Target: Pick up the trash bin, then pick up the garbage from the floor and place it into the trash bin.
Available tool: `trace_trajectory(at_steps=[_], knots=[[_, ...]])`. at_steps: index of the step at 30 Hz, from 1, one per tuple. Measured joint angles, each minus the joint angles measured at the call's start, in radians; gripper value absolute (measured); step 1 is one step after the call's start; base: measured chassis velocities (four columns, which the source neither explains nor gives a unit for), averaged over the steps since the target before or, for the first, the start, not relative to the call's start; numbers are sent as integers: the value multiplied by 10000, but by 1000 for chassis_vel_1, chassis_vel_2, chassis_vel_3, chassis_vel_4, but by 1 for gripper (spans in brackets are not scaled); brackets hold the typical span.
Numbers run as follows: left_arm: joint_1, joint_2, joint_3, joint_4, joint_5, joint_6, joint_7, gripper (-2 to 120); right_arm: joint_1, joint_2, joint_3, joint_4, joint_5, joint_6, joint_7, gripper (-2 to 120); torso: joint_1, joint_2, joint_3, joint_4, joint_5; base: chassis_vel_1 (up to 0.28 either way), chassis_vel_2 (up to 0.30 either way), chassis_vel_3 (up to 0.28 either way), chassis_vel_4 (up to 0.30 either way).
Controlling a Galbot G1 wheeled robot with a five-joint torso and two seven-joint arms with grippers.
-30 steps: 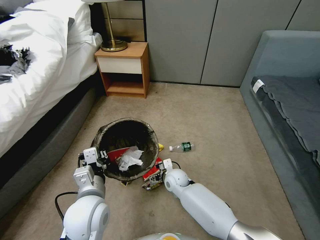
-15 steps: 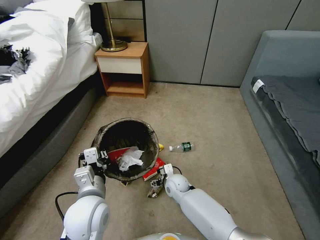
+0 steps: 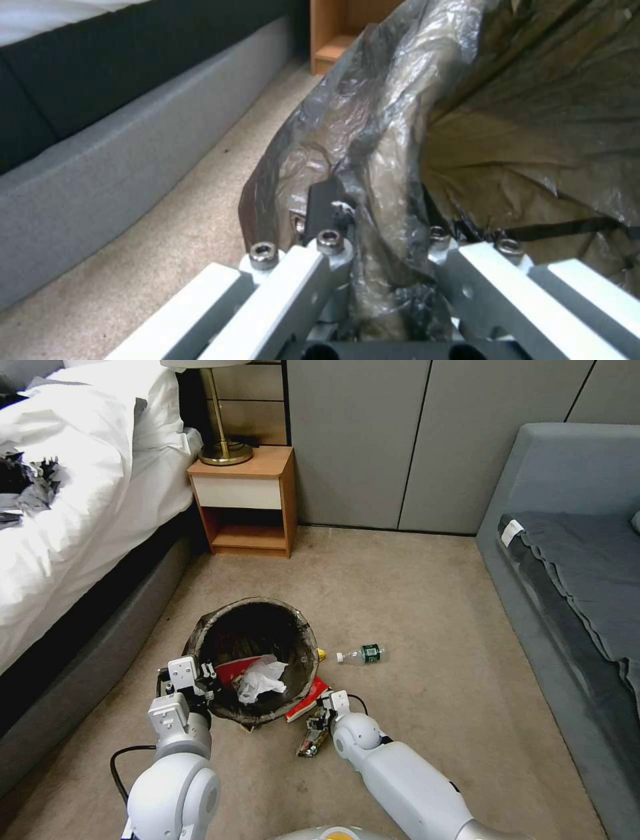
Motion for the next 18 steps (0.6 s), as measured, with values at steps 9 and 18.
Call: trace_trajectory(at_steps=[9,18], knots=[[6,18,5,0,6,-16,2,2,7,-18,-1,-89,-144,232,-25,56,0,0,0,-8,-8,0,0,0,0],[-16,16,19,44,0,-19,7,2,-85,-86,19,-57,-217,617,154,32,2,-3,4,2,-2,0,0,0,0]])
